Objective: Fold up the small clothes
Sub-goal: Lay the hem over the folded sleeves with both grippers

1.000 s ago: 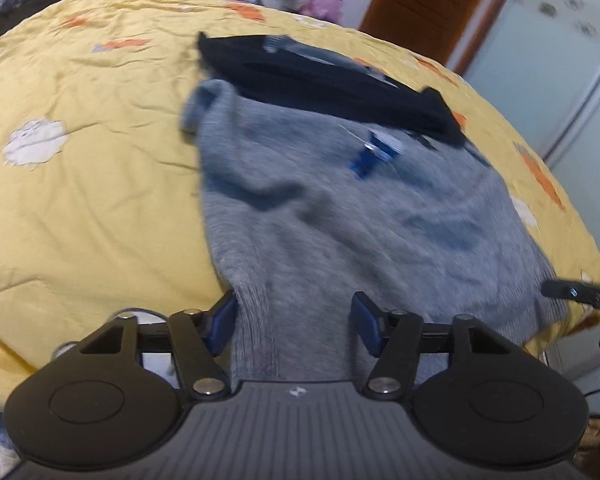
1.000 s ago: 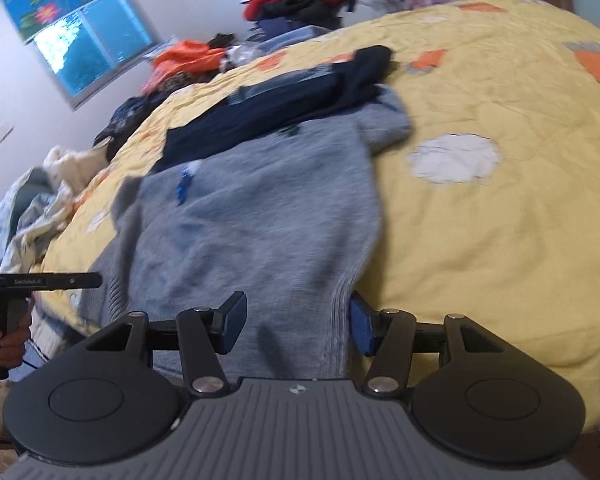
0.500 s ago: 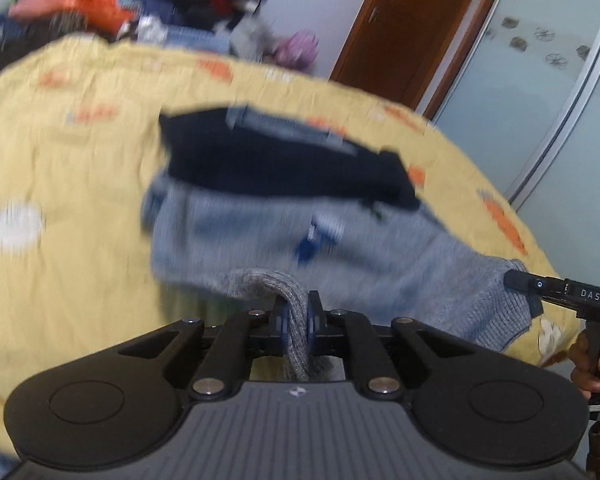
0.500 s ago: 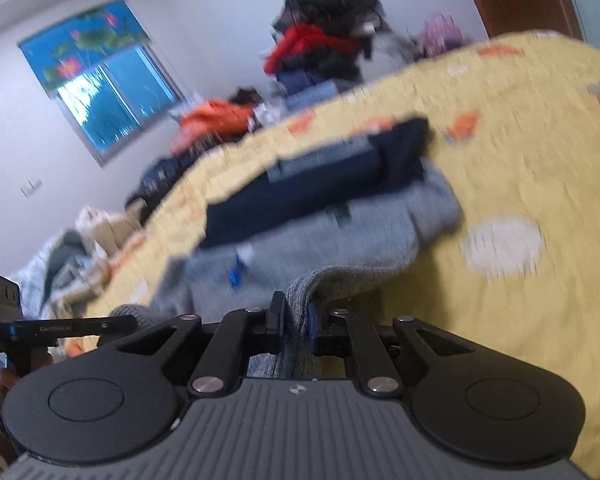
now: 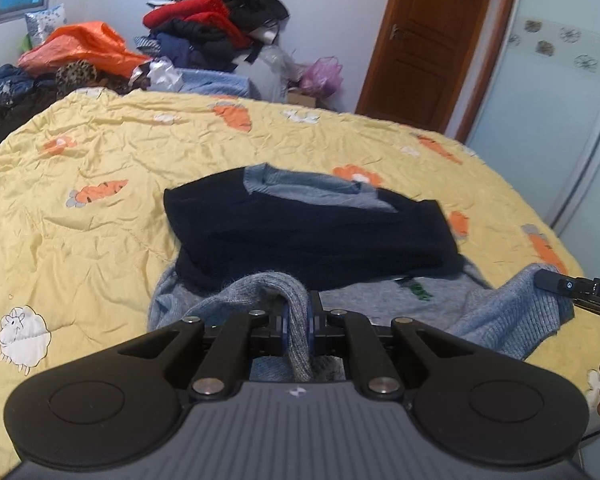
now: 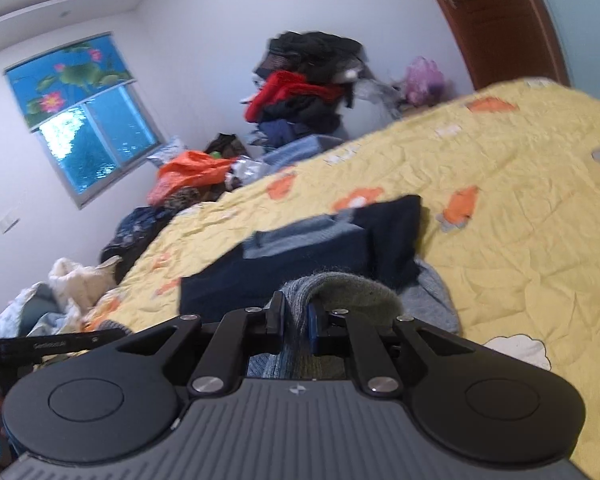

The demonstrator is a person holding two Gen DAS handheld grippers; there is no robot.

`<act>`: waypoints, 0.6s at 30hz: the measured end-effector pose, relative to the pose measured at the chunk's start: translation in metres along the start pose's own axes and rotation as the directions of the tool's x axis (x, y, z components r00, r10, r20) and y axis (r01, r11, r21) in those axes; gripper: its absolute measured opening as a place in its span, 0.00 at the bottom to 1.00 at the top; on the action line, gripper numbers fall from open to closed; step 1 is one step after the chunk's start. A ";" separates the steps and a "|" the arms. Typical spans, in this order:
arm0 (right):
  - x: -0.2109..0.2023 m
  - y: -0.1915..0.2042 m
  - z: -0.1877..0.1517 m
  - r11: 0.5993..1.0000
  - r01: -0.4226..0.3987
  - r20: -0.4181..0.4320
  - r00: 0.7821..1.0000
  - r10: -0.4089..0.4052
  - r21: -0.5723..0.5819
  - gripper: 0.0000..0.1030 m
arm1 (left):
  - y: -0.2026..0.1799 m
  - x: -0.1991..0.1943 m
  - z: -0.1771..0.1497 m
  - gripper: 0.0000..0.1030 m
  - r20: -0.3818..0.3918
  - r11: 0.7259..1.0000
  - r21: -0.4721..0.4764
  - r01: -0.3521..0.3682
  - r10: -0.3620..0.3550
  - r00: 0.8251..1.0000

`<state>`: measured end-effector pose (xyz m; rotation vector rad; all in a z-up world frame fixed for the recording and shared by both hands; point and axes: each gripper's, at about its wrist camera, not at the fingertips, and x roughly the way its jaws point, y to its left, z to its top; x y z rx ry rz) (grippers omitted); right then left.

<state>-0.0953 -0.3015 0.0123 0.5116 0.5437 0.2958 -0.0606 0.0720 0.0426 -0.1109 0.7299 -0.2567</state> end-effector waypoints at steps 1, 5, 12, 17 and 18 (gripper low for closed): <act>0.006 -0.005 -0.001 1.000 0.014 -0.008 1.000 -0.014 0.013 0.19 | 0.003 0.006 0.000 0.08 -0.013 1.000 -0.008 -0.008 0.008 1.000; 0.024 -0.019 -0.006 0.997 0.050 -0.032 0.998 -0.049 0.053 0.19 | 0.011 0.023 0.001 0.08 -0.048 0.999 -0.022 -0.034 0.033 0.998; 0.053 -0.030 -0.011 0.993 0.086 -0.087 0.993 -0.079 0.078 0.19 | 0.023 0.051 0.005 0.08 -0.092 0.997 -0.060 -0.055 0.050 0.995; 0.068 -0.045 -0.019 0.981 0.070 -0.154 0.987 -0.042 0.182 0.30 | 0.027 0.068 -0.003 0.08 -0.130 0.995 -0.087 -0.055 0.043 0.991; 0.068 -0.047 -0.020 0.979 0.056 -0.161 0.987 -0.024 0.196 0.33 | 0.027 0.068 -0.003 0.08 -0.128 0.995 -0.085 -0.054 0.043 0.991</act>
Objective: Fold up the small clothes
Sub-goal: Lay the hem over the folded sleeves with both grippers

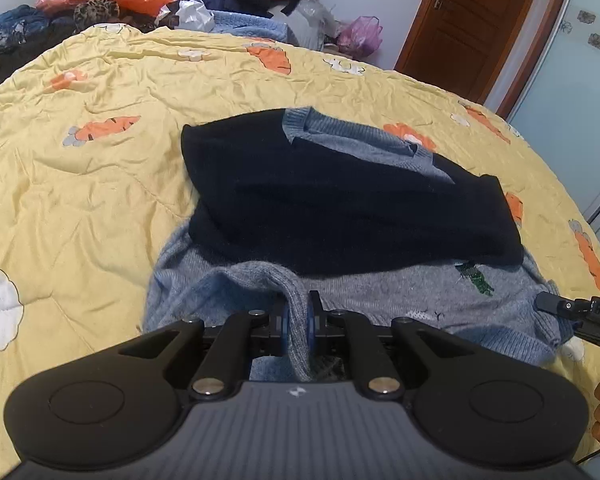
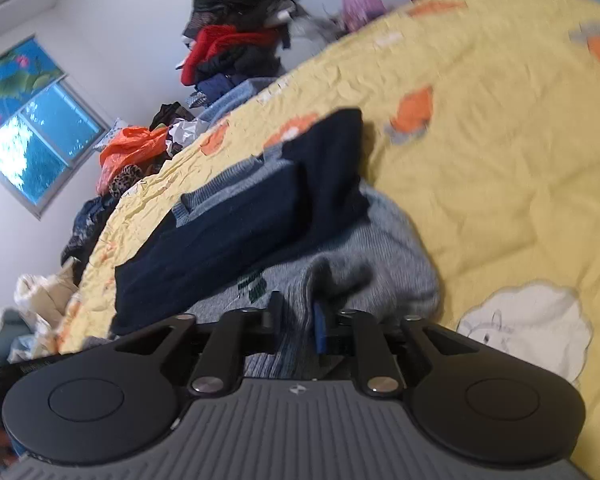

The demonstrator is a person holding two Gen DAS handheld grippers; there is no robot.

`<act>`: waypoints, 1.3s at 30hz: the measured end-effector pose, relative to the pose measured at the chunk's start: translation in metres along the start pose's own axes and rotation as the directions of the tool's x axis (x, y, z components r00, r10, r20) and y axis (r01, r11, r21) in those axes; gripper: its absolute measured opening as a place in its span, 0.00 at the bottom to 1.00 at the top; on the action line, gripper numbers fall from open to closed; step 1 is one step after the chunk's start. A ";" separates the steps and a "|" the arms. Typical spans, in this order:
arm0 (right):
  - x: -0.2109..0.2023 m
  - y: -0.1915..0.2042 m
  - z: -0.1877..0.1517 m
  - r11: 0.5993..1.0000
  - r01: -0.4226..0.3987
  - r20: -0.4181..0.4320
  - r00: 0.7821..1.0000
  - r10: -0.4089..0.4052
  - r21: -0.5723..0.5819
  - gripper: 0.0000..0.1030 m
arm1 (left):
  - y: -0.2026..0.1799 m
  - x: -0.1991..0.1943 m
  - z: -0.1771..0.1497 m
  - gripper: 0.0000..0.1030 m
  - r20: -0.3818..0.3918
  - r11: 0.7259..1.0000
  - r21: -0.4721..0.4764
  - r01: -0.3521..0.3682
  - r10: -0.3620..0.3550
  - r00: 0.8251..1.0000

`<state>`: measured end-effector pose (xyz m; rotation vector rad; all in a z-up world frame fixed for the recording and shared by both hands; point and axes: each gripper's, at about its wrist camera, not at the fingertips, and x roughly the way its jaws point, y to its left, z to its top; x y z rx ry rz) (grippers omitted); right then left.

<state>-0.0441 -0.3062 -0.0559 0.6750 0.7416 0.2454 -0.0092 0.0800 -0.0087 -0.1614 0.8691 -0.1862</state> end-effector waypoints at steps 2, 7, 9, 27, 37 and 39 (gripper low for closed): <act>-0.001 0.001 -0.002 1.000 -0.015 -0.012 1.000 0.015 -0.014 0.39 | -0.001 -0.002 0.000 0.08 0.008 1.000 0.005 0.001 -0.001 1.000; -0.007 0.013 -0.007 0.997 0.020 -0.007 1.000 -0.021 -0.075 0.20 | 0.001 -0.013 0.004 0.08 0.043 1.000 -0.012 0.012 -0.011 0.999; -0.016 0.013 -0.001 0.999 -0.025 0.014 1.000 0.026 -0.044 0.20 | 0.000 -0.020 0.006 0.08 0.061 1.000 -0.014 0.015 -0.014 0.998; -0.017 0.039 0.064 0.983 -0.183 0.120 0.977 0.177 0.035 0.20 | -0.004 -0.040 0.073 0.08 0.168 0.999 -0.048 0.012 -0.004 0.986; -0.016 0.044 0.088 0.980 -0.192 0.185 0.966 0.182 0.041 0.20 | 0.007 -0.033 0.096 0.08 0.189 0.995 -0.094 -0.019 0.036 0.981; -0.013 0.041 0.092 0.980 -0.192 0.197 0.964 0.177 0.057 0.20 | 0.009 -0.030 0.099 0.08 0.187 0.994 -0.105 -0.019 0.039 0.982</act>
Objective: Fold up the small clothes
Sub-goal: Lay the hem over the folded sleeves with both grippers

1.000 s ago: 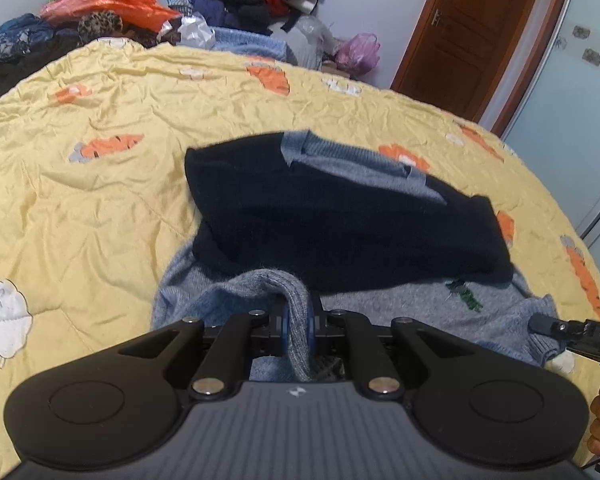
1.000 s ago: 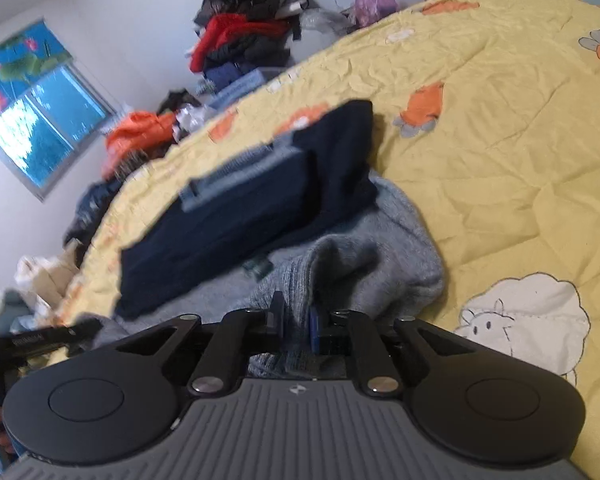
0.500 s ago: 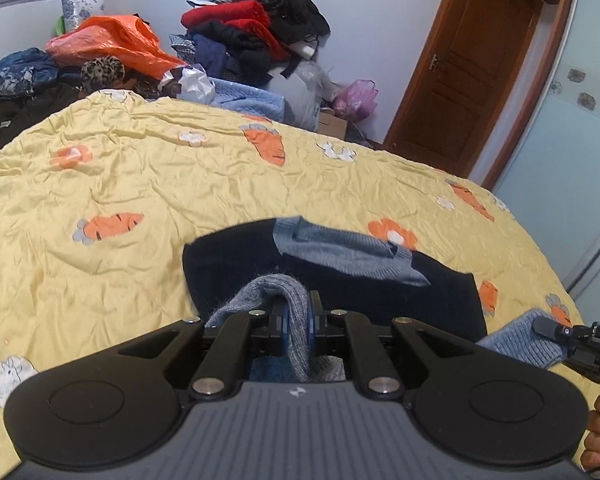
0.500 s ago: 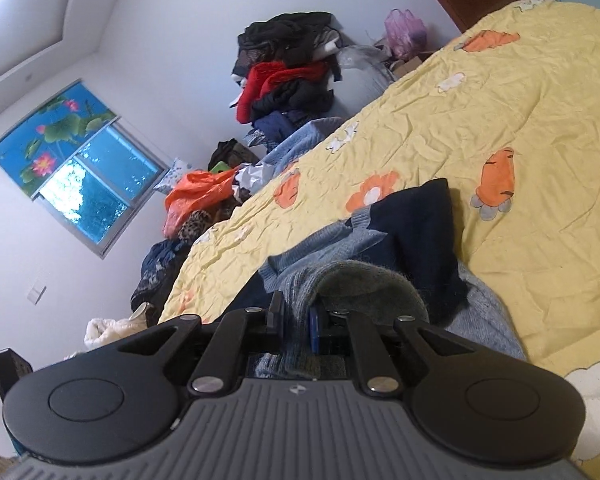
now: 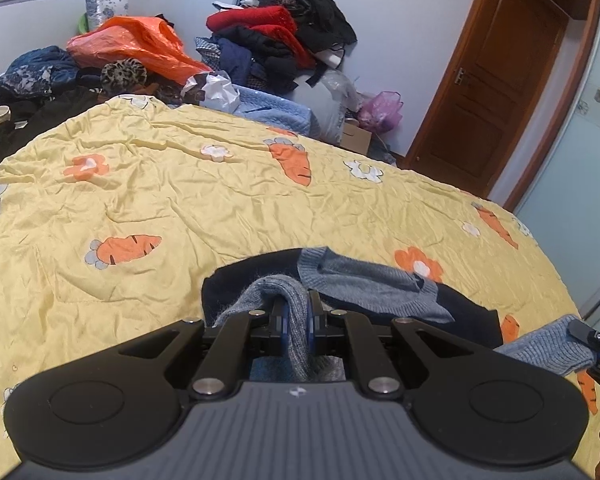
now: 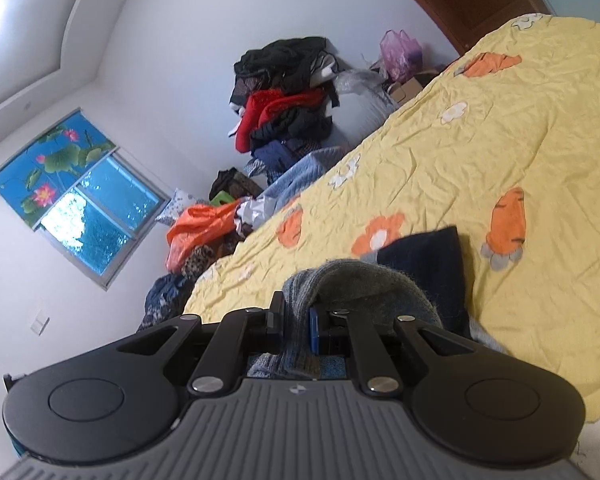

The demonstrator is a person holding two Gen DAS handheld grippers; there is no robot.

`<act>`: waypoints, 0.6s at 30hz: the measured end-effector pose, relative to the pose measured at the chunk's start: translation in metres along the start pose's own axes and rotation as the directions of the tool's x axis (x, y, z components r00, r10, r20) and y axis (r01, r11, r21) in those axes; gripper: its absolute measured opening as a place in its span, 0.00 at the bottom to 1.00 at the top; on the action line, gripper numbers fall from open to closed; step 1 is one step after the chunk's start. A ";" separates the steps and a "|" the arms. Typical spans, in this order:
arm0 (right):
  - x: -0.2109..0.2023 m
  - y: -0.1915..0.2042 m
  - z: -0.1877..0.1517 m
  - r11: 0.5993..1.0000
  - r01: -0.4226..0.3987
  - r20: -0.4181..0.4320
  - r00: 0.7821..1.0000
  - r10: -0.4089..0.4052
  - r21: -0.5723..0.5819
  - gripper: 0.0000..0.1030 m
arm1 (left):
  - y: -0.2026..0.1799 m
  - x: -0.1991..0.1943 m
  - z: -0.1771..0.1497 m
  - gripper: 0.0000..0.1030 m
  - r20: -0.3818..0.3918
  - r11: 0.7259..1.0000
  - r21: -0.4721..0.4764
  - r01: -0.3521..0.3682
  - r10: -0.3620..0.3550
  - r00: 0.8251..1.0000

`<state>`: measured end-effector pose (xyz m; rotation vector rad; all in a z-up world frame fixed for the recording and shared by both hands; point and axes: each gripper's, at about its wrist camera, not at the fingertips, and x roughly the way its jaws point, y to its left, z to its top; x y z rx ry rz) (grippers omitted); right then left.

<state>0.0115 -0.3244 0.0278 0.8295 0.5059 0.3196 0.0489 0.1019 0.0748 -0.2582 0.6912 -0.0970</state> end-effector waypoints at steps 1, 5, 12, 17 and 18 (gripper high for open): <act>0.002 -0.002 0.002 1.000 0.003 0.003 1.000 -0.003 0.008 0.20 | 0.001 0.002 0.002 0.08 -0.001 1.000 -0.006 0.000 0.000 1.000; 0.006 -0.008 0.005 0.999 0.011 0.017 1.000 -0.012 0.039 0.20 | 0.004 0.008 0.008 0.08 0.000 1.000 -0.020 -0.007 0.007 1.000; 0.018 -0.024 0.012 0.995 0.018 0.023 1.000 -0.021 0.100 0.20 | 0.004 0.021 0.016 0.08 0.000 0.999 -0.029 -0.015 0.015 1.000; 0.036 -0.042 0.016 0.986 0.032 0.012 0.999 -0.035 0.166 0.20 | 0.005 0.050 0.019 0.08 -0.030 0.998 -0.044 -0.038 0.036 0.999; 0.040 -0.046 0.017 0.983 0.032 0.009 0.999 -0.034 0.179 0.20 | 0.005 0.055 0.020 0.08 -0.031 0.998 -0.044 -0.048 0.047 0.998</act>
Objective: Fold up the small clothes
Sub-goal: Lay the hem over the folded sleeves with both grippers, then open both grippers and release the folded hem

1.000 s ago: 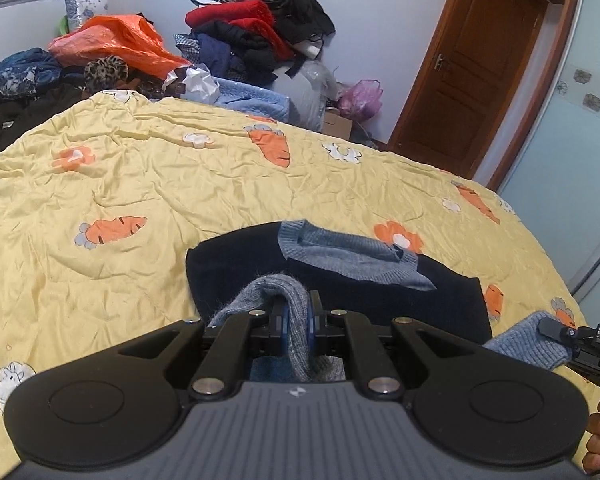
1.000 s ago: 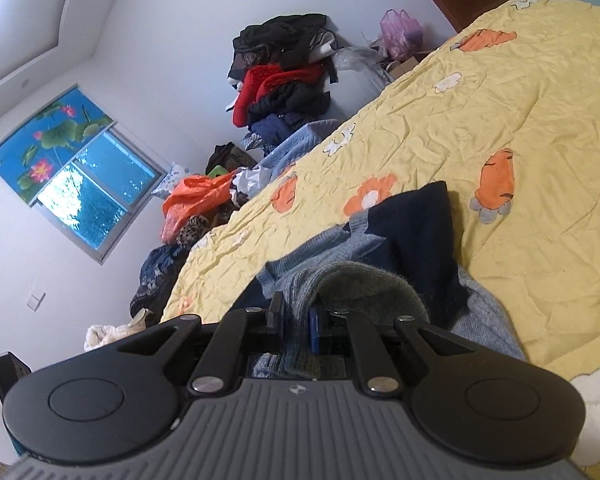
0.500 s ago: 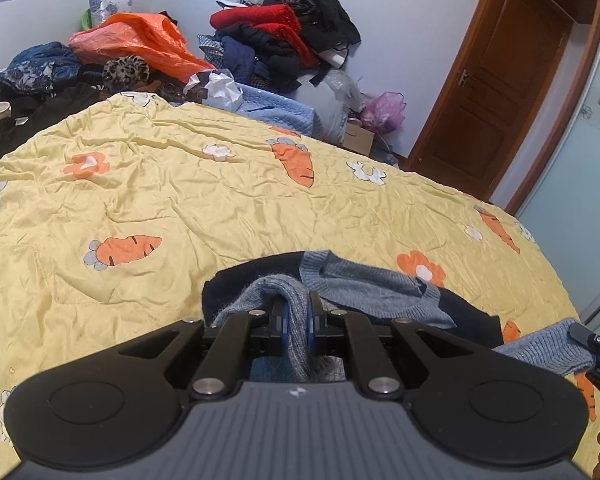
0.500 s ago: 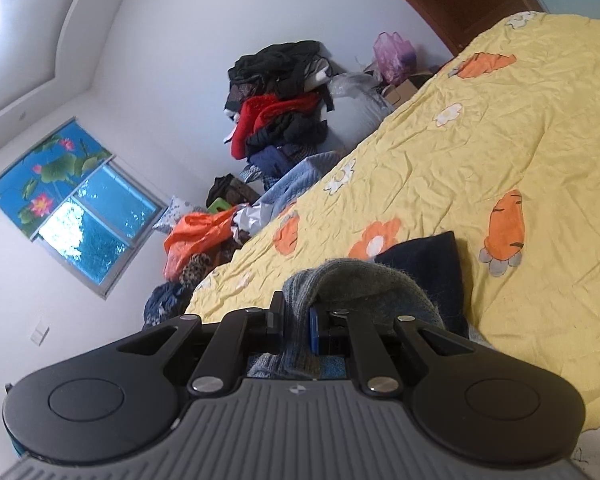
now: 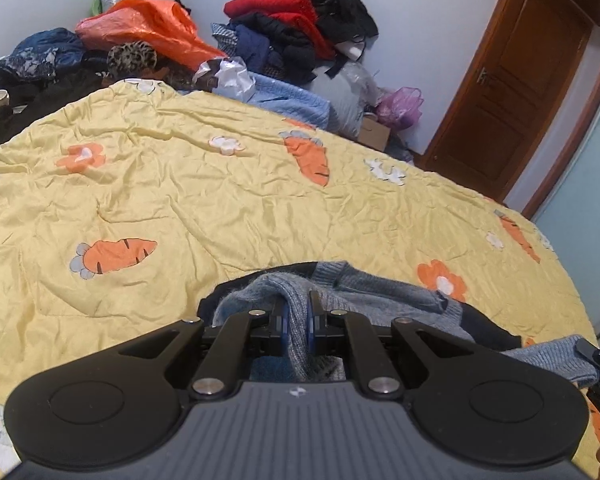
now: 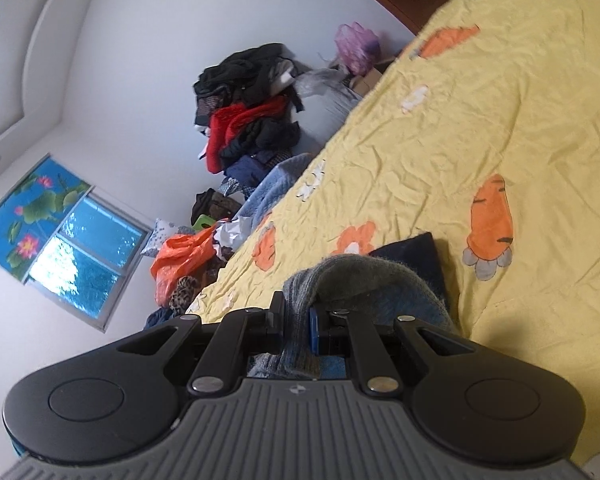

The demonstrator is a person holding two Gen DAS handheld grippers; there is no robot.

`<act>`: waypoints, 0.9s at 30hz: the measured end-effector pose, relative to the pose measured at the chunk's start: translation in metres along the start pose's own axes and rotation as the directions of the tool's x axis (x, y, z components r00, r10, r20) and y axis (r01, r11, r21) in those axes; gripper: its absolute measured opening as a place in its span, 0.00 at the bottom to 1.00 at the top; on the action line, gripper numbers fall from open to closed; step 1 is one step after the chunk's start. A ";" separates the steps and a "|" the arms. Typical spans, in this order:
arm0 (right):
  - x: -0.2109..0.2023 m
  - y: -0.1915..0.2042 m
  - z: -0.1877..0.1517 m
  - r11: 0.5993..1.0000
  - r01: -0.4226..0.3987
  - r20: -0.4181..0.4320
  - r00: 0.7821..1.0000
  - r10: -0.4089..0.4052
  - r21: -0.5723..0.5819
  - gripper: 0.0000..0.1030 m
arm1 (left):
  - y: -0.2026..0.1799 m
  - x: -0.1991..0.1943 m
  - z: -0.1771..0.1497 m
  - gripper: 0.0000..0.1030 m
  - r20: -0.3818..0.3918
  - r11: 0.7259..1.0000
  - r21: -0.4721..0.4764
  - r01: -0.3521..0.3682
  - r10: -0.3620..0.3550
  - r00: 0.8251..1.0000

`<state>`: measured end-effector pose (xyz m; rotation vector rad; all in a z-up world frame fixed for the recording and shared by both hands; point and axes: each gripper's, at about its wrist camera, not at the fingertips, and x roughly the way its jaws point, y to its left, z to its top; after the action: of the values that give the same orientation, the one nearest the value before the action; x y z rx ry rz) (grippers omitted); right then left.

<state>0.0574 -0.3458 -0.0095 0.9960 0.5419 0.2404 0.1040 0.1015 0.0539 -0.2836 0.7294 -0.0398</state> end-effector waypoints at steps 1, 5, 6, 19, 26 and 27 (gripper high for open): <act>0.004 -0.004 0.001 1.000 0.000 -0.002 1.000 0.000 0.017 0.20 | 0.000 0.005 0.001 0.08 -0.001 1.000 0.001 -0.009 0.009 1.000; 0.021 -0.015 0.006 0.998 0.012 -0.012 1.000 -0.011 0.063 0.20 | 0.001 0.025 0.006 0.08 -0.007 0.999 -0.003 -0.048 0.048 0.999; 0.026 -0.019 0.008 0.997 0.019 -0.016 1.000 -0.018 0.072 0.20 | 0.002 0.031 0.007 0.08 -0.015 0.998 -0.006 -0.055 0.054 0.998; 0.081 -0.052 0.026 0.977 0.091 -0.056 0.995 -0.082 0.191 0.38 | 0.019 0.102 0.017 0.09 -0.140 0.990 -0.111 -0.086 0.070 0.988; 0.098 -0.060 0.038 0.979 0.145 -0.060 0.989 -0.138 0.143 0.53 | 0.035 0.124 0.016 0.10 -0.213 0.974 -0.204 -0.093 0.049 0.976; 0.100 -0.062 0.038 0.979 0.151 -0.063 0.988 -0.143 0.139 0.53 | 0.037 0.124 0.018 0.10 -0.212 0.973 -0.215 -0.088 0.041 0.976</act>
<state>0.1589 -0.3632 -0.0775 1.0858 0.6860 0.0969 0.2059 0.1244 -0.0241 -0.4756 0.9518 0.0771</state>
